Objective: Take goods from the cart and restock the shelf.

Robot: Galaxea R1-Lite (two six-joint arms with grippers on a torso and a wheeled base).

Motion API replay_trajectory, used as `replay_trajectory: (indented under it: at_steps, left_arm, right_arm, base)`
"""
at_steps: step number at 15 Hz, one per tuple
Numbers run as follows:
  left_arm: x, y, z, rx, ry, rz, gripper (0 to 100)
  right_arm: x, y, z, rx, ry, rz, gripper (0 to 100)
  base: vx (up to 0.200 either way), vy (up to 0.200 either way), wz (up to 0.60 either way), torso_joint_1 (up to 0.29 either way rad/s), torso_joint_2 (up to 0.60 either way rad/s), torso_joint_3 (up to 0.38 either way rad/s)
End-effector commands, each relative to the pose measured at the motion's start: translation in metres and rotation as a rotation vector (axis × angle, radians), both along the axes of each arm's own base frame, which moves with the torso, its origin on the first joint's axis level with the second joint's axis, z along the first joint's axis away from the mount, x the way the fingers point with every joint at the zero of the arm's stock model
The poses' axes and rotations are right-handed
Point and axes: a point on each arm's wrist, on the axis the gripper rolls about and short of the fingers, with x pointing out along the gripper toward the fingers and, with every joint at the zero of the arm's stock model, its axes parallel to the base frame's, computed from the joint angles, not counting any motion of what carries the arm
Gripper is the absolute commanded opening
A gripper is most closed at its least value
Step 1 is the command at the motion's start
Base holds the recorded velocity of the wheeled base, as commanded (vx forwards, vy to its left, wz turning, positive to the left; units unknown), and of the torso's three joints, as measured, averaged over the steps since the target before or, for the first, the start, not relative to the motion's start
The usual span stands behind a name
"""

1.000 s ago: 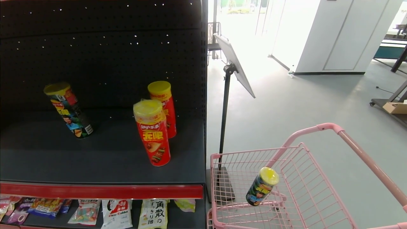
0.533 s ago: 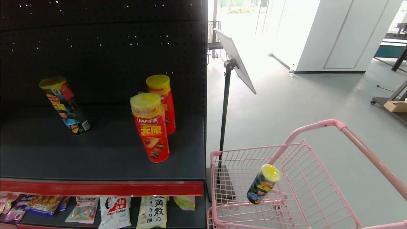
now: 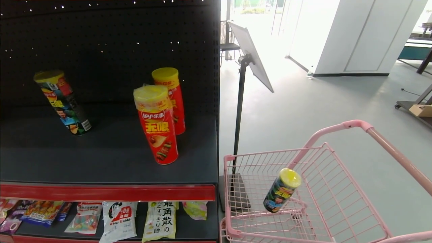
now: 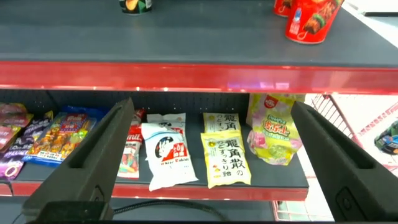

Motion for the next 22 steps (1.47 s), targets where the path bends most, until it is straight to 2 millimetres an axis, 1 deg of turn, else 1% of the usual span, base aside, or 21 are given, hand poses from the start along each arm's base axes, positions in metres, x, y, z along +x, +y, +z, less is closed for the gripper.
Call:
replay_trajectory:
  at_steps: [1, 11, 22]
  left_arm:
    - [0.0001, 0.0, 0.0001, -0.001, 0.001, 0.001, 100]
    - [0.0001, 0.0, 0.0001, 0.001, 0.001, 0.001, 100]
    - [0.0001, 0.0, 0.0001, 0.001, 0.001, 0.001, 100]
  right_arm:
    - [0.0001, 0.0, 0.0, 0.0, 0.001, 0.0, 100]
    - [0.0001, 0.0, 0.0, 0.0, 0.001, 0.0, 100]
    - [0.0001, 0.0, 0.0, -0.002, 0.001, 0.001, 100]
  base:
    - [0.0, 0.0, 0.0, -0.139, 0.32, 0.183]
    - [0.0, 0.0, 0.0, -0.159, 0.37, 0.212]
    - [0.0, 0.0, 0.0, -0.201, 0.53, 0.32]
